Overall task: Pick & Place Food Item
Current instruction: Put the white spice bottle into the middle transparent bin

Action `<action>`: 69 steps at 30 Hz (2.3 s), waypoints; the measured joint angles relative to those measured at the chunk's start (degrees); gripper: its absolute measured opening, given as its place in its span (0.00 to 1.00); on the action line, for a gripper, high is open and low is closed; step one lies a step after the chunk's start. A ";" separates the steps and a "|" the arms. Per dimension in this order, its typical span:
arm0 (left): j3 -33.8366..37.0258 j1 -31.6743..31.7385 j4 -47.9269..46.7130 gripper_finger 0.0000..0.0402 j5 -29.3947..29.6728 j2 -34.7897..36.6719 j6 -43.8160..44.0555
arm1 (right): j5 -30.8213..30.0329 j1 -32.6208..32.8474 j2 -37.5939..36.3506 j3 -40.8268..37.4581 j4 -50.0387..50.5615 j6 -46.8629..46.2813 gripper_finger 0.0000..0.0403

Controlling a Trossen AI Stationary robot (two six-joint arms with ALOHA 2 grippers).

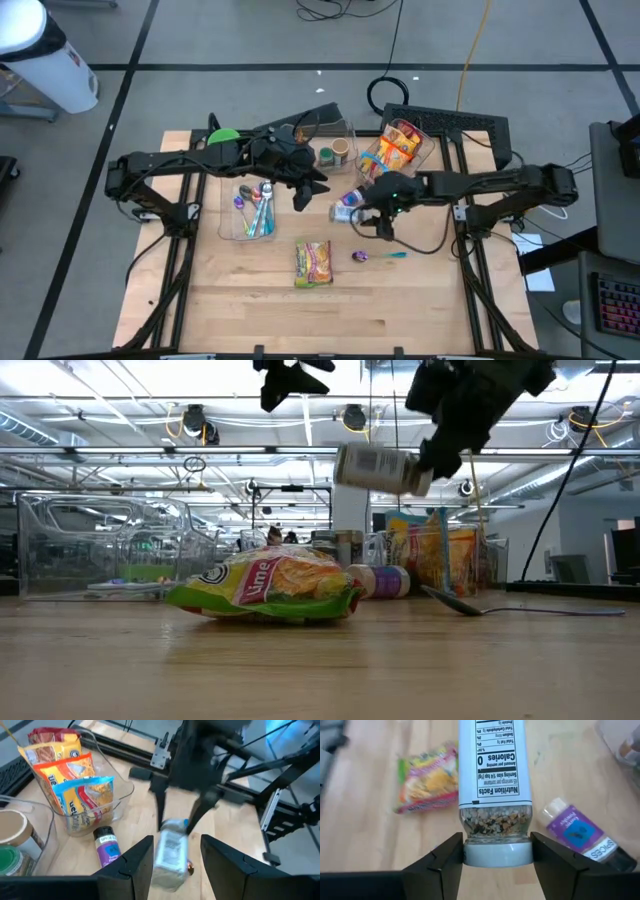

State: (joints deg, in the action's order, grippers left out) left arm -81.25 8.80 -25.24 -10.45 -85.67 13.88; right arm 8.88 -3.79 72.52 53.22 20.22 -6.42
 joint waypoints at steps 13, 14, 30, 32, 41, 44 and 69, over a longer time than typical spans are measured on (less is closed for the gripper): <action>0.02 -3.40 5.84 0.44 -0.44 -3.36 -0.42 | 1.93 -0.04 -1.52 3.80 -0.21 -1.92 0.47; 0.02 -3.74 5.80 0.46 0.08 -3.33 -0.59 | 1.94 -0.03 -1.52 3.80 -0.02 -1.92 0.47; -1.15 -7.13 3.61 0.80 1.91 -6.29 -1.25 | 3.44 -0.03 -1.47 6.35 -2.00 -1.92 0.47; -1.86 -7.29 3.00 0.81 2.14 -6.80 -2.46 | 3.51 -0.30 -1.47 6.62 -1.91 -1.90 0.47; -3.07 -7.31 -1.68 0.78 3.36 -8.90 -5.91 | 3.39 -0.34 -1.45 7.38 -1.29 -1.90 0.47; -3.10 -7.29 -1.73 0.77 3.40 -9.39 -6.41 | 3.34 -0.35 -1.45 7.38 -1.53 -1.90 0.47; -3.08 -5.58 -3.58 0.51 2.93 -9.49 -8.99 | 3.75 -1.54 -1.45 7.38 -1.98 -1.16 0.47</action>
State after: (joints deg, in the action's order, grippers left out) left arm -84.33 3.22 -28.82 -7.53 -95.15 4.89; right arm 12.62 -5.33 71.07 60.60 18.24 -7.57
